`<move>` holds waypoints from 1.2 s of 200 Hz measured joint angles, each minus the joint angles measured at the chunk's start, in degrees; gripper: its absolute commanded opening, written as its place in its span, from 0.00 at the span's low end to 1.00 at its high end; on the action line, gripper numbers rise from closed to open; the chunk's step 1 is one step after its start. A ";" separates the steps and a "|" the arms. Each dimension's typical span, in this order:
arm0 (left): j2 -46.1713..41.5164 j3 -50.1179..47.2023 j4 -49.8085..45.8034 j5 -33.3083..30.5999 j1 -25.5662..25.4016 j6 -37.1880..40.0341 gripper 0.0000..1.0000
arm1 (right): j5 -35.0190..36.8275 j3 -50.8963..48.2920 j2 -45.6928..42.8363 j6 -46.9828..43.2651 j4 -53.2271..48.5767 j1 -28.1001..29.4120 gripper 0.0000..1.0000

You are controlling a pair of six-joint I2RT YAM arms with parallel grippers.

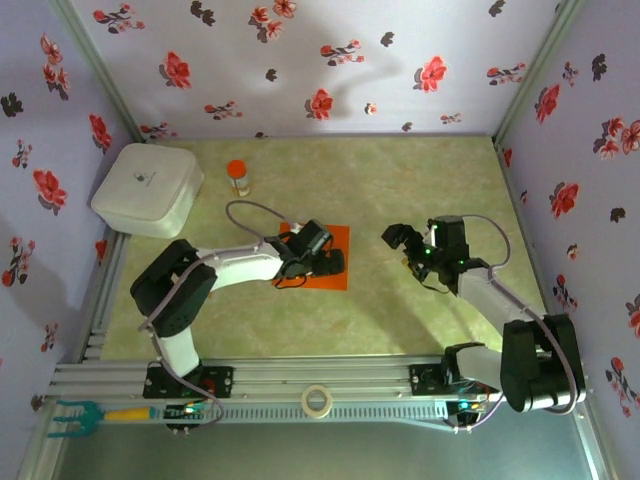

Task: Fold a paper plane with a square sheet of paper (pick it up from the middle)
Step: Move the paper to the center of the table.

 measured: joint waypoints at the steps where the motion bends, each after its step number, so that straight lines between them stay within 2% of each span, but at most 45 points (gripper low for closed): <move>1: -0.04 0.15 -0.42 -0.13 0.00 0.17 1.00 | 0.02 -0.02 -0.04 0.00 0.00 0.00 0.99; 25: -0.24 3.19 -3.80 -0.70 1.77 4.81 1.00 | 0.24 -0.24 -1.44 0.02 -0.57 0.00 0.99; 63: 1.36 8.09 -4.48 6.45 7.08 12.48 1.00 | 0.83 -0.24 -1.99 0.04 -0.59 0.17 0.99; 104: 6.12 10.71 -5.92 11.02 9.75 15.30 0.95 | 1.09 -0.24 -1.99 0.04 -0.59 0.37 0.99; 146: 7.50 10.19 -7.04 11.93 9.42 14.21 0.92 | 1.09 -0.24 -1.92 0.04 -0.59 0.37 0.99; 191: 4.20 5.64 -5.51 8.70 6.40 8.79 0.91 | 1.11 -0.26 -1.70 0.04 -0.61 0.63 0.99; 240: 3.28 7.52 -13.90 3.34 3.08 7.50 0.93 | 1.25 -0.26 -1.38 -0.04 -1.33 1.42 0.99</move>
